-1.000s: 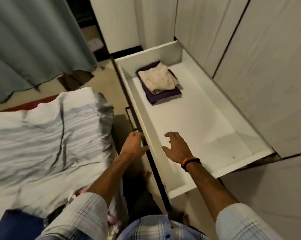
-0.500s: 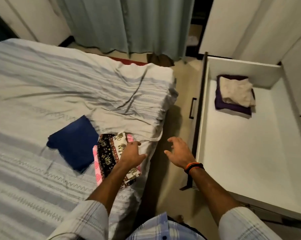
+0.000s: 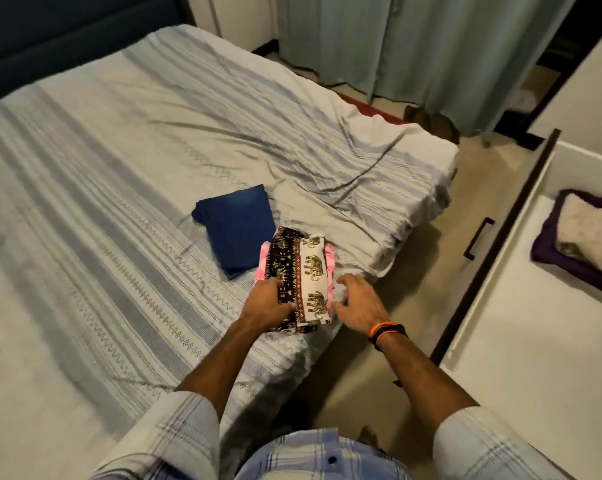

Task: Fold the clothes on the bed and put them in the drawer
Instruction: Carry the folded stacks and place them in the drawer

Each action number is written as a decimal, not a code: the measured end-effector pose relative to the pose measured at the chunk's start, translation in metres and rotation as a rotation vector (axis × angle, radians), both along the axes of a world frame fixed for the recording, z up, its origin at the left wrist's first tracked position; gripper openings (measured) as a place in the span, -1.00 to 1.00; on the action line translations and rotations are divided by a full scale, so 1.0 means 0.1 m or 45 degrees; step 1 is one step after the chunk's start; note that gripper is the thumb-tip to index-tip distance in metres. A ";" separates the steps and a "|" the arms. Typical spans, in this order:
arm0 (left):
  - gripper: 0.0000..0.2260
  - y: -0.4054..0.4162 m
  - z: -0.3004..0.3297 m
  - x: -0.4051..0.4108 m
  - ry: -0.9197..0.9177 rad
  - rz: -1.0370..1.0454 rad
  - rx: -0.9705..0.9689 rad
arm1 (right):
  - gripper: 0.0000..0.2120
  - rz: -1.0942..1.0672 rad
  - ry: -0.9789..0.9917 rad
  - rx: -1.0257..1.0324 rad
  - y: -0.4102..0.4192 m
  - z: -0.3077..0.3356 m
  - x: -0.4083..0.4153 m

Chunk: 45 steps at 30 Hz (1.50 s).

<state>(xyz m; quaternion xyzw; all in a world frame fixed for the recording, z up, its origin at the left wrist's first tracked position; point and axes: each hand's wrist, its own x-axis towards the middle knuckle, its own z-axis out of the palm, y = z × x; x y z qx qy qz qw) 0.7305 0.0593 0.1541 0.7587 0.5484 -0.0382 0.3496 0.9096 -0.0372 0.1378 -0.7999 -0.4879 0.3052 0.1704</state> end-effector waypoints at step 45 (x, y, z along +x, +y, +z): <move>-0.41 3.42 -1.51 -0.61 -0.102 0.988 -0.525 | -0.39 -0.055 0.281 -0.459 4.21 -1.41 -0.05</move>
